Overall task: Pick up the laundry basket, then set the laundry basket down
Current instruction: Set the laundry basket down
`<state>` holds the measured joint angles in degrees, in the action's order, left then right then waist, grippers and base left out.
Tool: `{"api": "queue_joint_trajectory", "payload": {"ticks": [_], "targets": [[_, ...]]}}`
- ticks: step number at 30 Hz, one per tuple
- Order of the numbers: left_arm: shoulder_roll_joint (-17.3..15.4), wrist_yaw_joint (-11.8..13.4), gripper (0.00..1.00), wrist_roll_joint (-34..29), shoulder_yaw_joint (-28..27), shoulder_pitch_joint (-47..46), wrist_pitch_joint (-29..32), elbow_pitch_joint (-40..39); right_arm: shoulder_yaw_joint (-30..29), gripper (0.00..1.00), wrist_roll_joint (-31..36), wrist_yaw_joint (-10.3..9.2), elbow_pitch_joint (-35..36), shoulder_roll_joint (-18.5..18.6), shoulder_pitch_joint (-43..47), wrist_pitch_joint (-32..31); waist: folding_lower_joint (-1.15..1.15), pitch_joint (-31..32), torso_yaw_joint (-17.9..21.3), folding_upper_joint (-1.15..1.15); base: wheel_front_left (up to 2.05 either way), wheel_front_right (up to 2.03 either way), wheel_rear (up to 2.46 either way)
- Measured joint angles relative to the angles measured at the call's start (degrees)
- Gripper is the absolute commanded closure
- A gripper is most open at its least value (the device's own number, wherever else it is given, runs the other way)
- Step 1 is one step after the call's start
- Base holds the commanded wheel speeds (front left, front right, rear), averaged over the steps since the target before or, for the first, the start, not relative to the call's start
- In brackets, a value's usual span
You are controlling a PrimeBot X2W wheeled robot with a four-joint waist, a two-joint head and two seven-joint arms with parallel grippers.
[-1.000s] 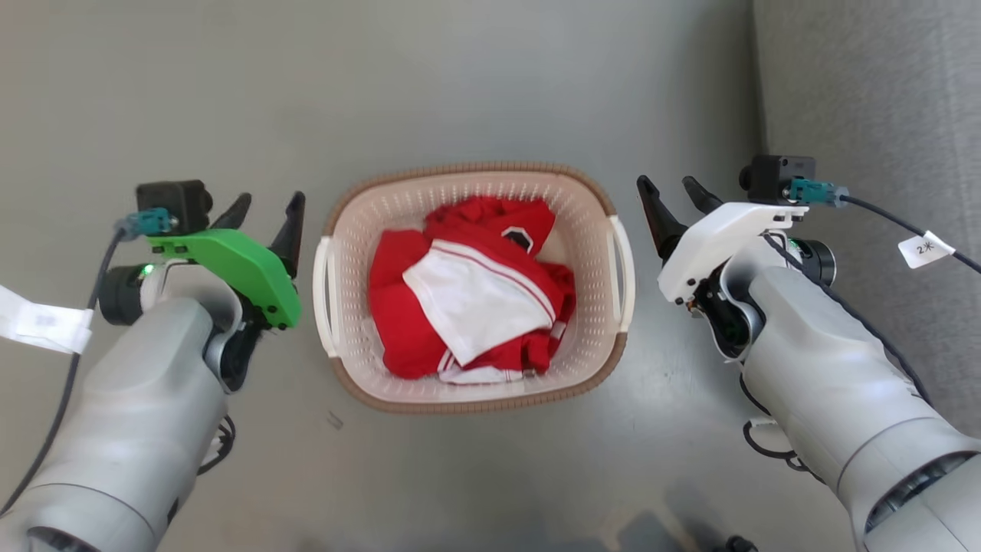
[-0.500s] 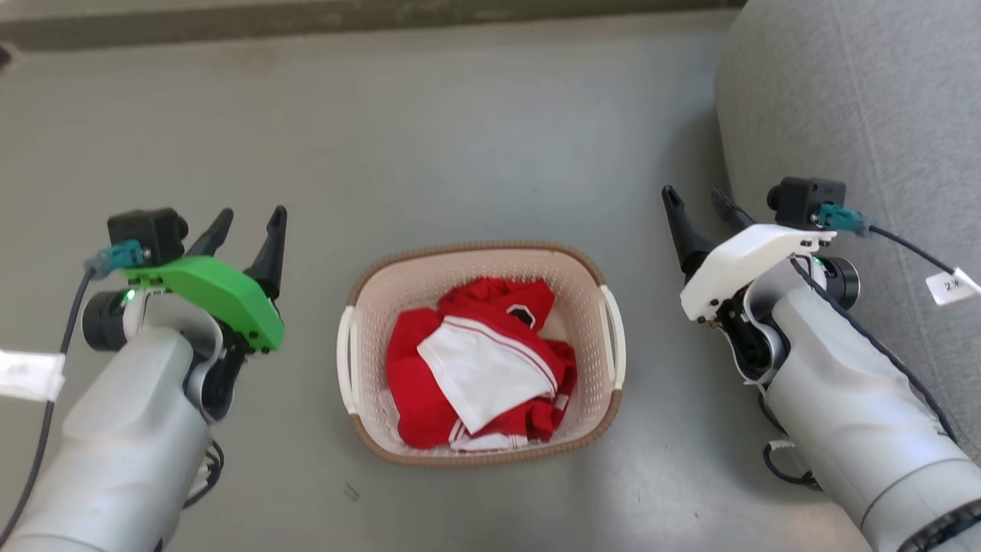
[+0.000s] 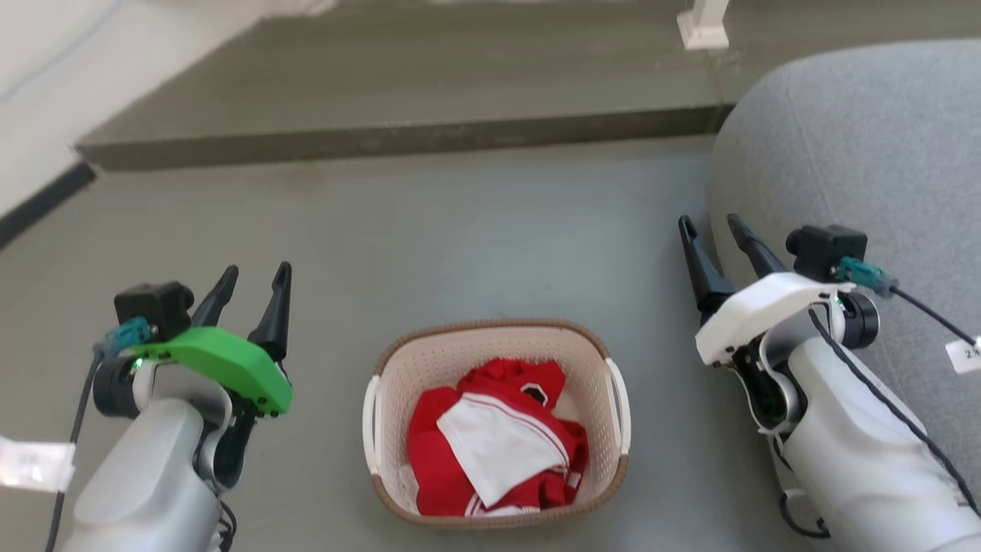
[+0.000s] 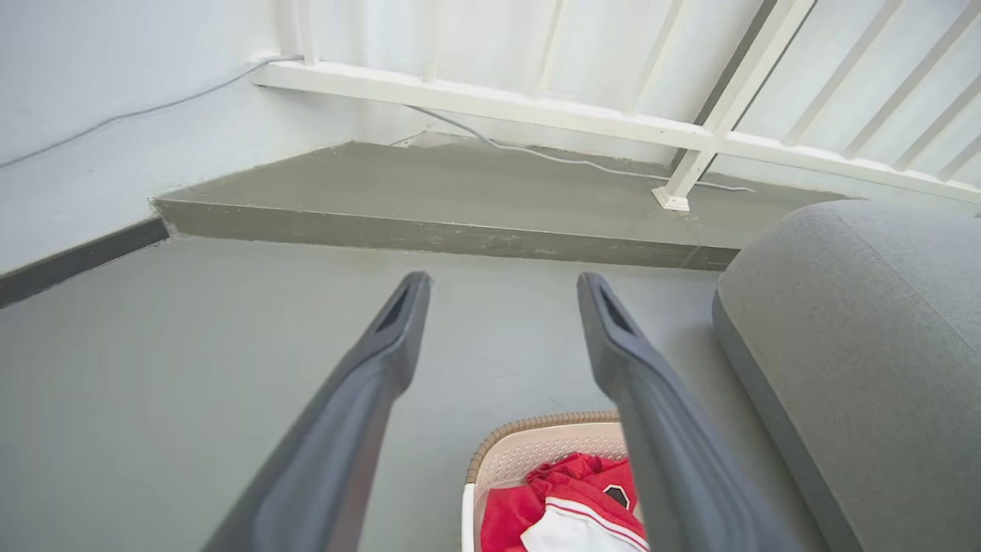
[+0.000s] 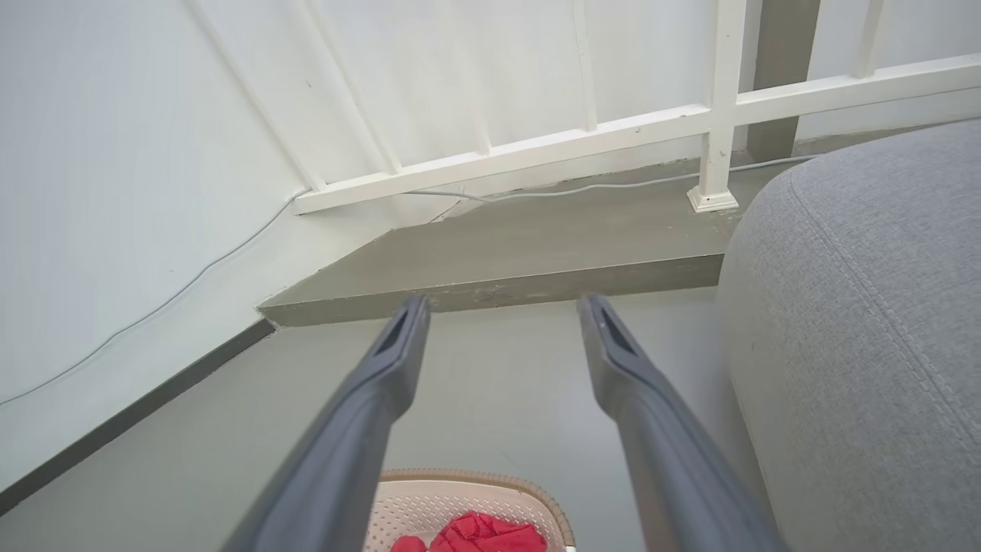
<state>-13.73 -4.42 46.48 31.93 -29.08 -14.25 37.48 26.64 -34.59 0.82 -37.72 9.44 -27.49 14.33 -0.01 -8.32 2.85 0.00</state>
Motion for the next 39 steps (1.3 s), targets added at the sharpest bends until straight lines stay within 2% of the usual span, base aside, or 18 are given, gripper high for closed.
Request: {"api": "queue_joint_trajectory", "payload": {"ticks": [10,19,31,39], "targets": [[0.26,2.85,0.00,-5.98,-8.12,8.37,0.00,-9.60,-5.55,0.00,4.48,-2.03,10.10,-0.11,7.27,0.01,0.00,6.16,-0.58,0.00,0.00,0.00,0.00],[1.14,3.47,0.00,-10.10,-13.08,14.64,0.00,-16.47,-9.91,0.00,8.50,-3.93,16.44,0.78,12.50,0.10,0.00,7.49,-0.96,0.00,0.00,0.00,0.00],[2.01,4.01,0.00,-16.46,-17.03,19.70,-0.01,-22.36,-11.82,0.00,11.22,-3.94,20.83,-0.27,17.67,0.10,0.00,7.15,-1.21,0.00,0.00,0.00,0.00],[3.75,3.92,0.00,-18.76,-18.94,22.33,-0.01,-24.69,-12.98,0.00,13.22,-3.86,22.68,-0.70,19.08,0.10,0.00,6.88,-1.36,0.00,0.00,0.00,0.00]]}}
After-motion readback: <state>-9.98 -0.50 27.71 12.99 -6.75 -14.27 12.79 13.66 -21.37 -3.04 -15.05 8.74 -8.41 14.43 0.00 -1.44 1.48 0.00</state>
